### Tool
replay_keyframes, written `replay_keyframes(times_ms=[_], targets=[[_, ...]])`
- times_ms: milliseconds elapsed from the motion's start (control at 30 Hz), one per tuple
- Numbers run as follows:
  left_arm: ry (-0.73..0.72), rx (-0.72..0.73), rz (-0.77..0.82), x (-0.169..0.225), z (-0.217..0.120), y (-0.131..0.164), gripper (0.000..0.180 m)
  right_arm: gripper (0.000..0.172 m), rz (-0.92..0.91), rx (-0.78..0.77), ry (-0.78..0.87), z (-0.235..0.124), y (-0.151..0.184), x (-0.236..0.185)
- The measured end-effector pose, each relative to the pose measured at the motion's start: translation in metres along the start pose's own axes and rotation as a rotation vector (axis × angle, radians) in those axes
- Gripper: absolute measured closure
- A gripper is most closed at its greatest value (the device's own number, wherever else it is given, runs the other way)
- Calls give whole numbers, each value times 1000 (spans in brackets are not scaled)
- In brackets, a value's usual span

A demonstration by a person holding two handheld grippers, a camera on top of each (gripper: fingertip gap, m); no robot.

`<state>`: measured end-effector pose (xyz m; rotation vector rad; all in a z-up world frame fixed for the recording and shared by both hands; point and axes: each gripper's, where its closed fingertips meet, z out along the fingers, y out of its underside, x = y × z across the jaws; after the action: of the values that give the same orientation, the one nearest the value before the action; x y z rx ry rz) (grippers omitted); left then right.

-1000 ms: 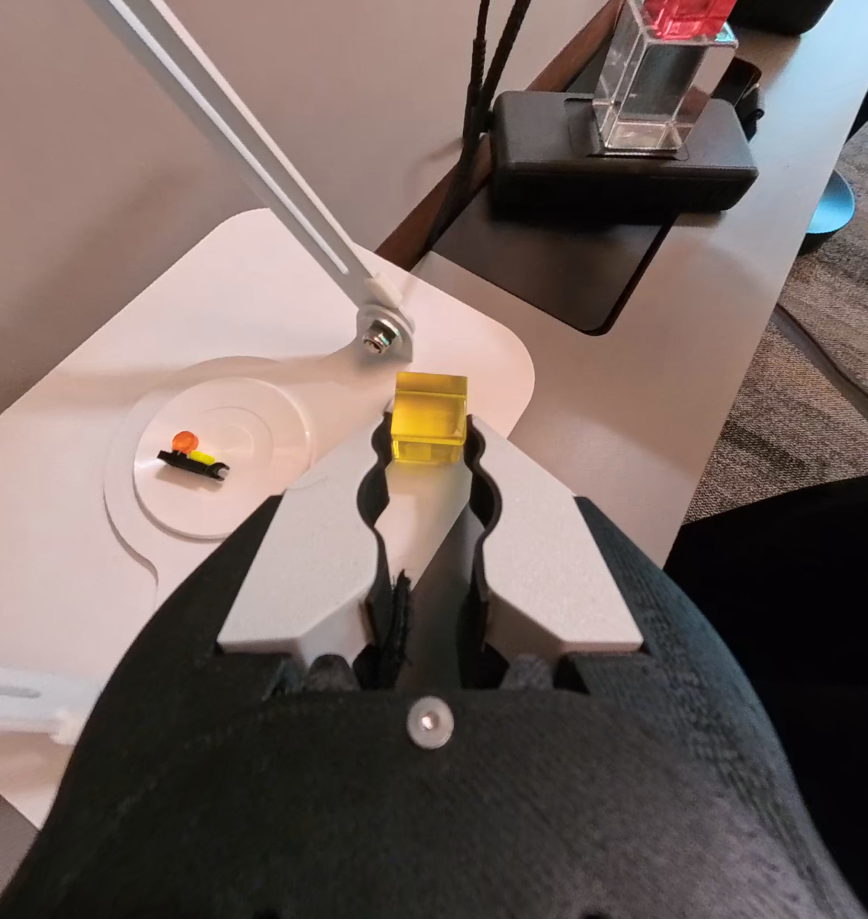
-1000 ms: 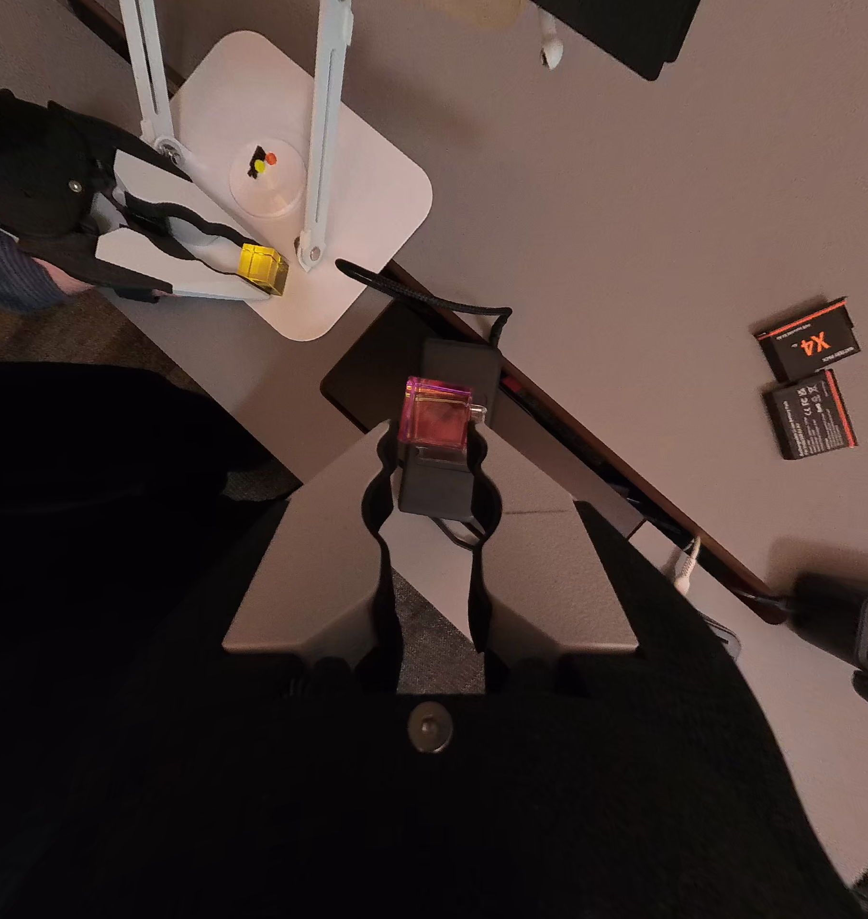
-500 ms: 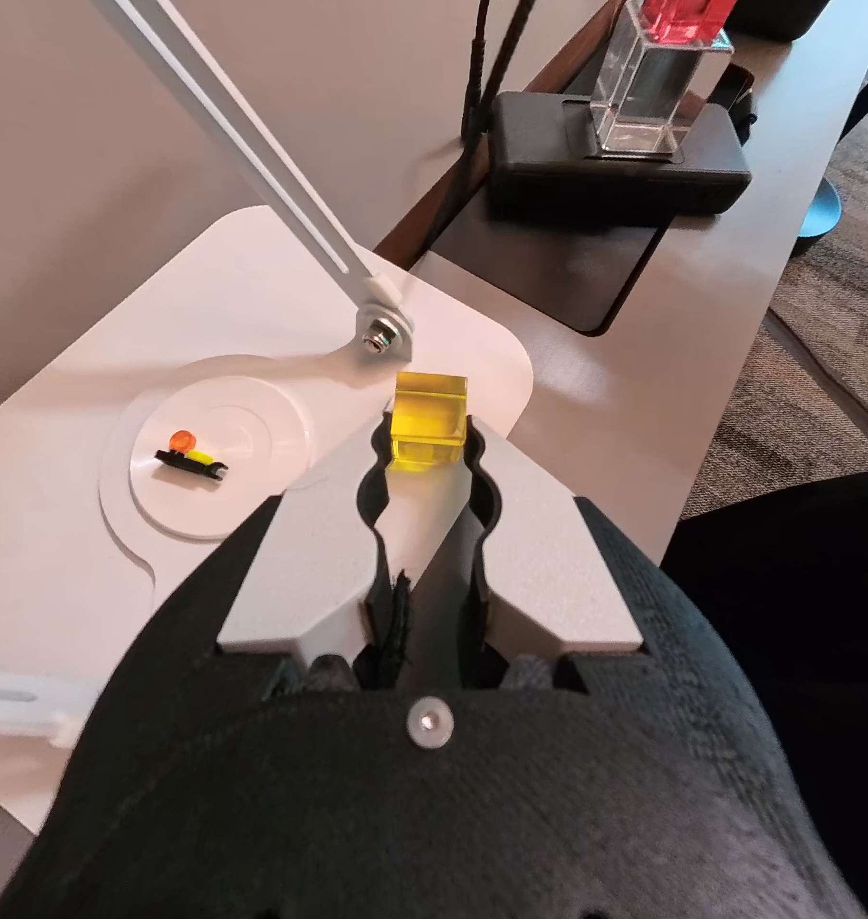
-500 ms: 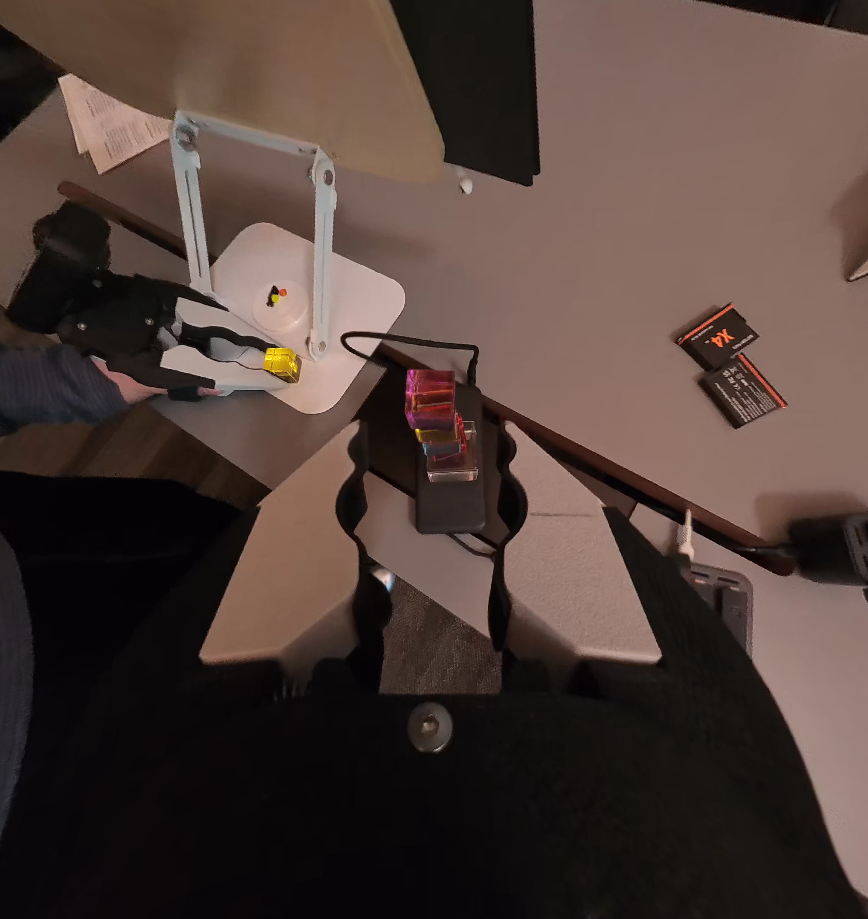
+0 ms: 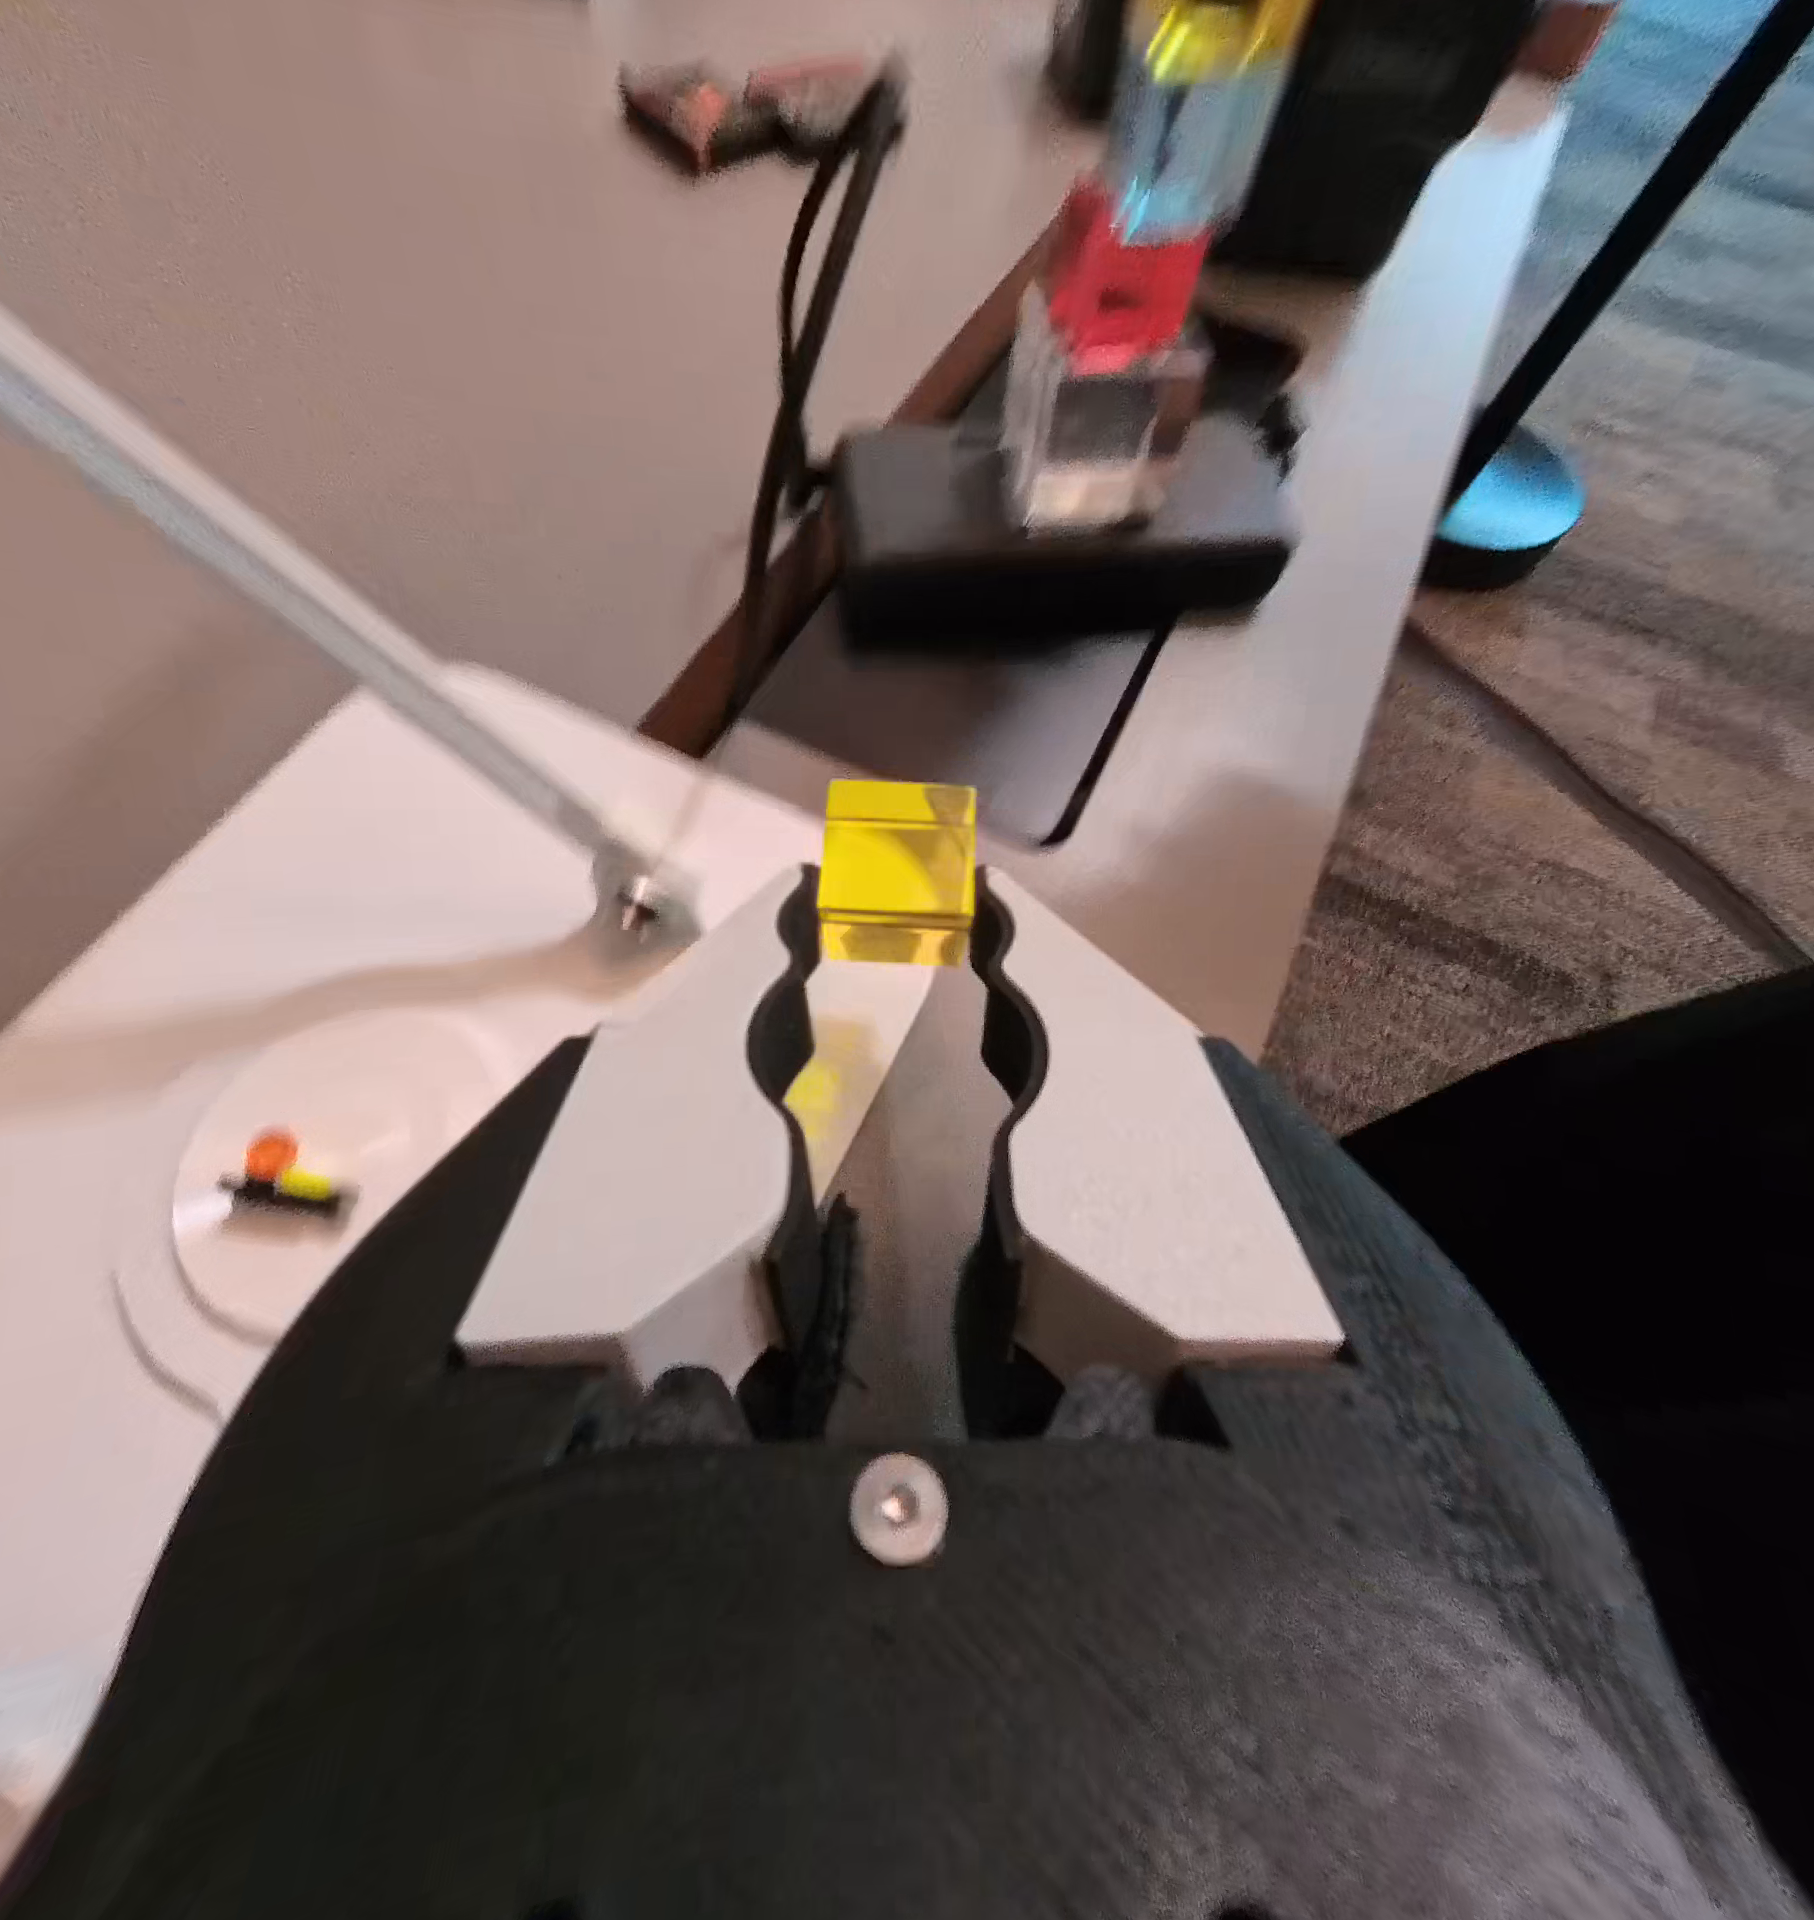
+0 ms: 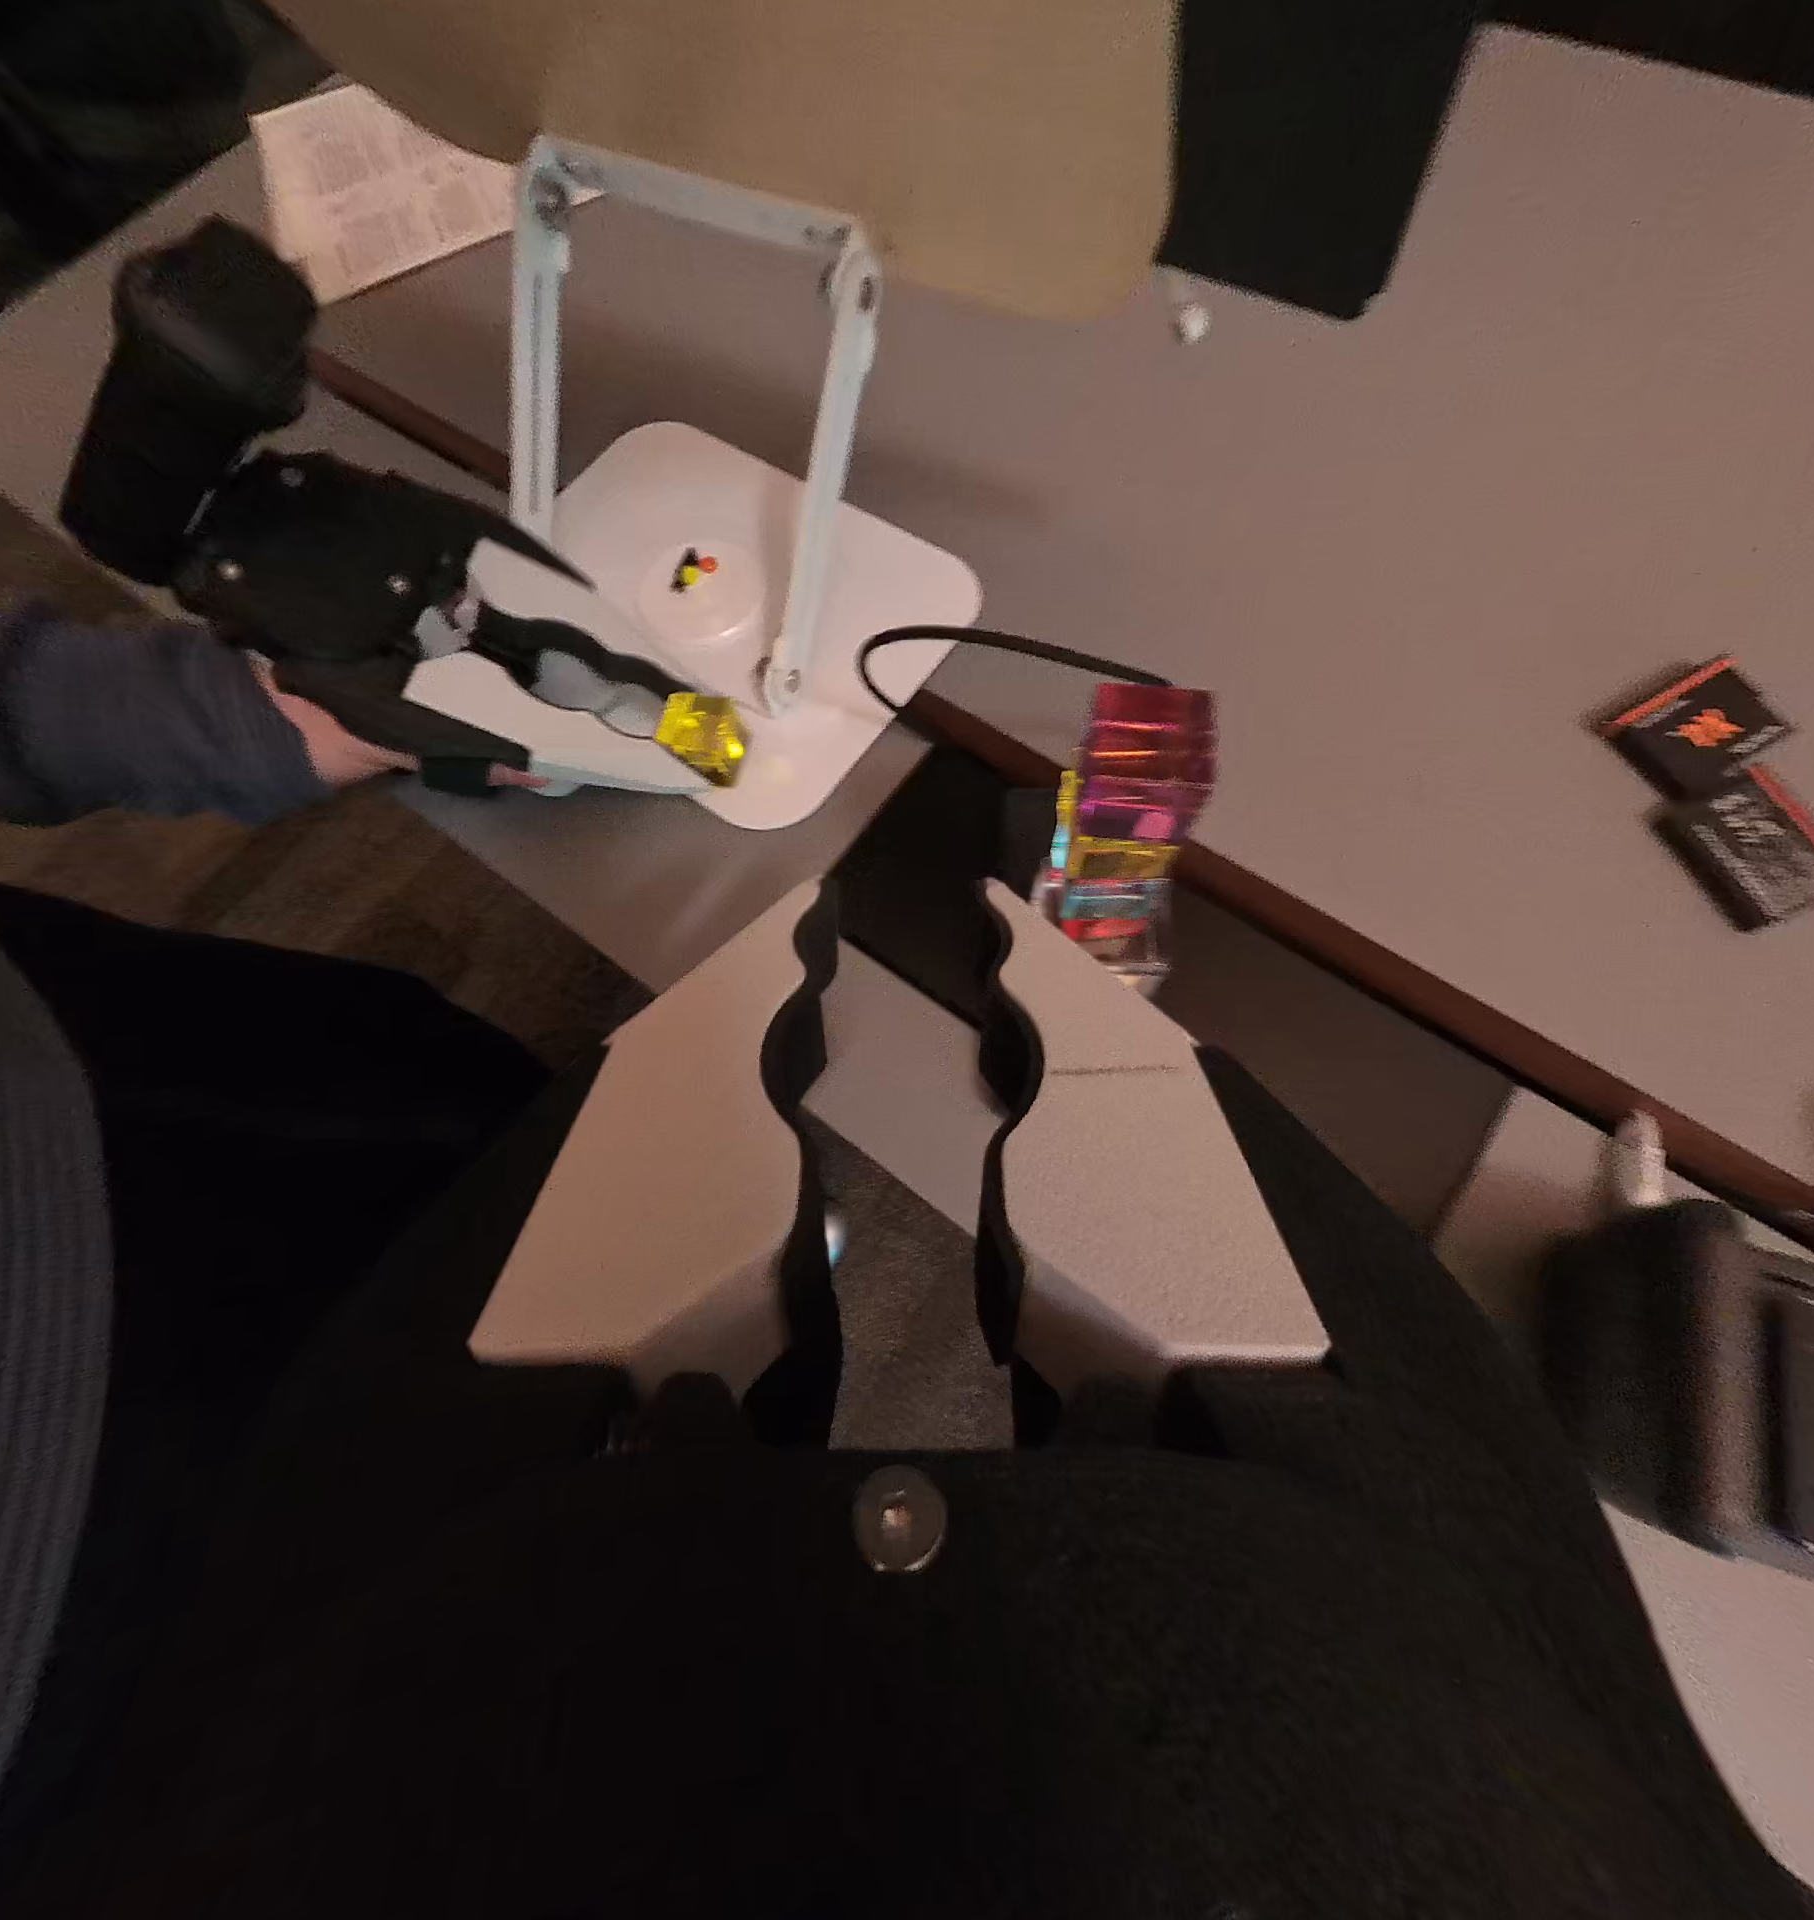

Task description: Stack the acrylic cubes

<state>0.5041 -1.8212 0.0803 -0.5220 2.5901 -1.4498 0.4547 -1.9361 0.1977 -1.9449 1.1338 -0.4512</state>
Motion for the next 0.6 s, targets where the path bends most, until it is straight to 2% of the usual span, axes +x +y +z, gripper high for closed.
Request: replay_keyframes(times_ms=[133, 233, 367, 500, 600], targets=[[26, 124, 137, 24, -7, -59, 153, 144, 69, 40, -75, 13, -7, -24], [1, 142, 248, 36, -10, -87, 154, 141, 143, 71, -52, 23, -21, -32], [-102, 98, 418, 41, -9, -103, 153, 137, 214, 67, -34, 36, -36, -41], [-178, 59, 593, 47, -8, -108, 153, 133, 195, -15, 0, 49, -32, -48], [-213, 58, 678, 50, -11, -110, 153, 136, 165, -65, 39, 52, -26, -46]])
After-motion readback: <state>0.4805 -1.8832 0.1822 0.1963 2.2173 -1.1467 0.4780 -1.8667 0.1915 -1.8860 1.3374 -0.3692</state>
